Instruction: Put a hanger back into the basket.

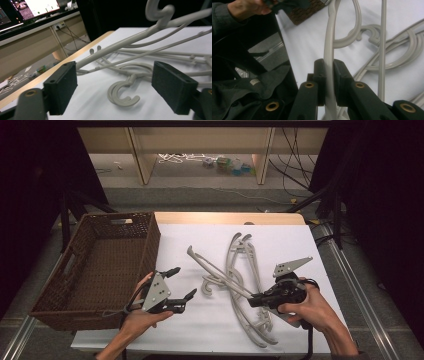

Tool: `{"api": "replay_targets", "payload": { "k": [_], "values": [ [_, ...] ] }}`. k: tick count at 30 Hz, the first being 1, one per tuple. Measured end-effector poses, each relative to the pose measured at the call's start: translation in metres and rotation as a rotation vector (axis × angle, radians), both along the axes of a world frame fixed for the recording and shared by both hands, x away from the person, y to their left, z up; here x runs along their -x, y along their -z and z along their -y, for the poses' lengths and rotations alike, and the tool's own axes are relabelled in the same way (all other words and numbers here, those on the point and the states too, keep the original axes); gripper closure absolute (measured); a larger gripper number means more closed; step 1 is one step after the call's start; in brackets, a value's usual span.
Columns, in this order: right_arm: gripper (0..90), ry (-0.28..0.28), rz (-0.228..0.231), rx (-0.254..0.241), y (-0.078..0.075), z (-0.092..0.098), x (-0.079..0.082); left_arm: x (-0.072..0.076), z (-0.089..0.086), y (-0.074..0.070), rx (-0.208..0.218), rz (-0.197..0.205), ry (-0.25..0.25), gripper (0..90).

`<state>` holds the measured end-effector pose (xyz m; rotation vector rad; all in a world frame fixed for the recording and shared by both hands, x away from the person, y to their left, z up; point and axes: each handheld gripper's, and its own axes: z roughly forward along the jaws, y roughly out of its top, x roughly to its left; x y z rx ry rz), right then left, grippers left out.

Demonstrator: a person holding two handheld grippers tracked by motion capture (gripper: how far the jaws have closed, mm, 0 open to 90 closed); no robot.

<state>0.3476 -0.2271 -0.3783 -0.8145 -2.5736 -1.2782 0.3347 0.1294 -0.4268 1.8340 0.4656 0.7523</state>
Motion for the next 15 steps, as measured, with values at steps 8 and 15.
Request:
{"api": "replay_targets", "payload": {
  "k": [8,15],
  "values": [
    [82.5,-0.051,-0.005,0.011,-0.001,-0.006,0.006,-0.017,0.018,0.001,-0.16,0.056,0.07,27.4],
    [82.5,-0.102,-0.009,0.006,-0.001,-0.01,0.009,-0.019,0.022,-0.003,-0.188,0.071,0.16,33.0]
  ]
}}
